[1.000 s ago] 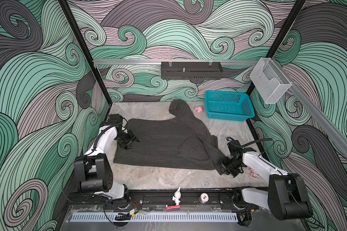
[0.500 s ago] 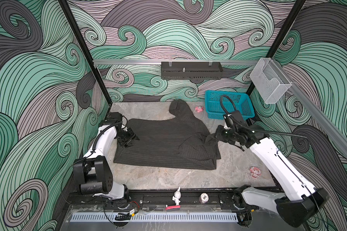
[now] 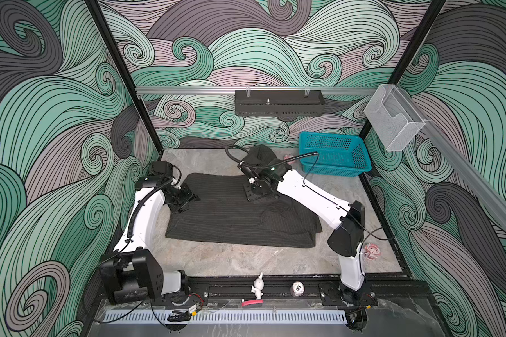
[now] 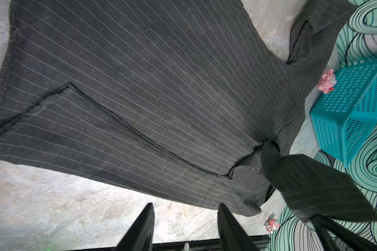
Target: Fold and stack the long sleeve shirts
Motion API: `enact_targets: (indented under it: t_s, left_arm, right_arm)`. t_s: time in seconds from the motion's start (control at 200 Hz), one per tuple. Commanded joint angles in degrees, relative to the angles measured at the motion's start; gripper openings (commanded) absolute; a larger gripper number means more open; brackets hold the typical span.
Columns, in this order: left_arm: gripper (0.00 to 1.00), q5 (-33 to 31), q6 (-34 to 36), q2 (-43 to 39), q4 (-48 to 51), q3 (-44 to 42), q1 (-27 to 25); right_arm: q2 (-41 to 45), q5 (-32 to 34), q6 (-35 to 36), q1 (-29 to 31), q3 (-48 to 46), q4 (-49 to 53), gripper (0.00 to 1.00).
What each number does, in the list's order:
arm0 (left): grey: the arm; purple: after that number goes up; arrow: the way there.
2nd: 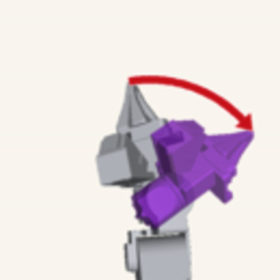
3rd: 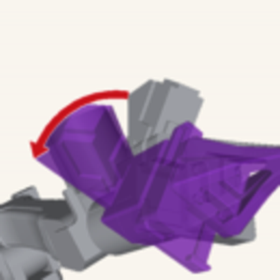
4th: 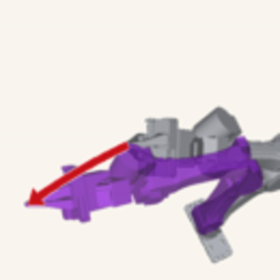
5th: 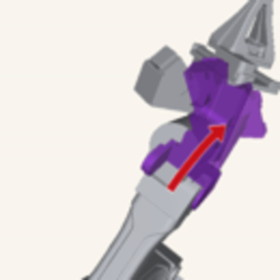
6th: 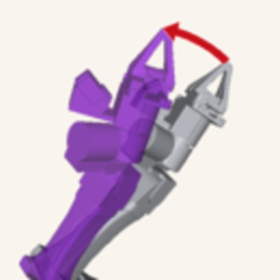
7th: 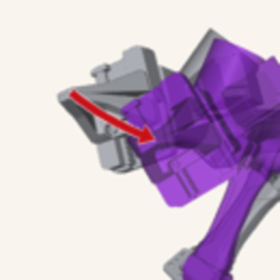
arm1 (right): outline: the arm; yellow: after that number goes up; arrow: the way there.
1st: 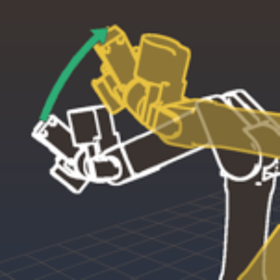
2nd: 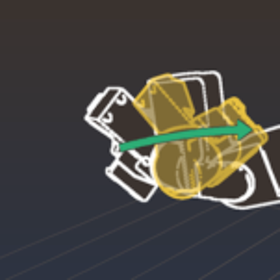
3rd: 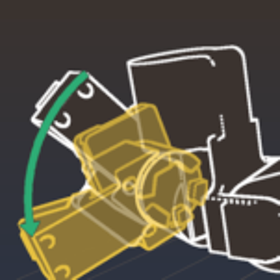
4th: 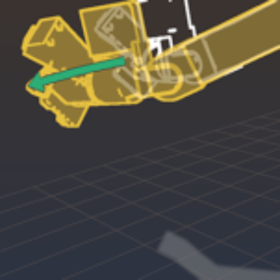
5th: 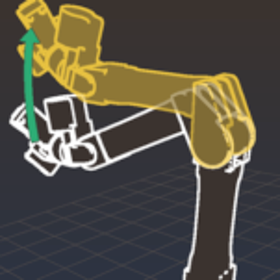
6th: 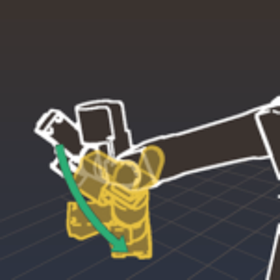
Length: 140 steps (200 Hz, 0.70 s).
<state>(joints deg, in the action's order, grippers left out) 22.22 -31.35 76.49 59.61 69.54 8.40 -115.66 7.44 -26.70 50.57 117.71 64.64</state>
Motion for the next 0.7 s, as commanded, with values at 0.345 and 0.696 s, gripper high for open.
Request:
enact_targets:
  t_s: [0.345,0.696]
  left_arm:
    - [0.5,0.27,-5.42,-2.12,-2.35,2.44,2.42]
    - [0.5,3.46,-11.01,-4.46,-9.9,3.83,6.34]
  right_arm:
    - [9.87,-2.68,-23.92,-2.11,-21.34,-26.63,0.0]
    - [9.88,4.96,-40.53,-0.66,-37.63,-47.35,0.0]
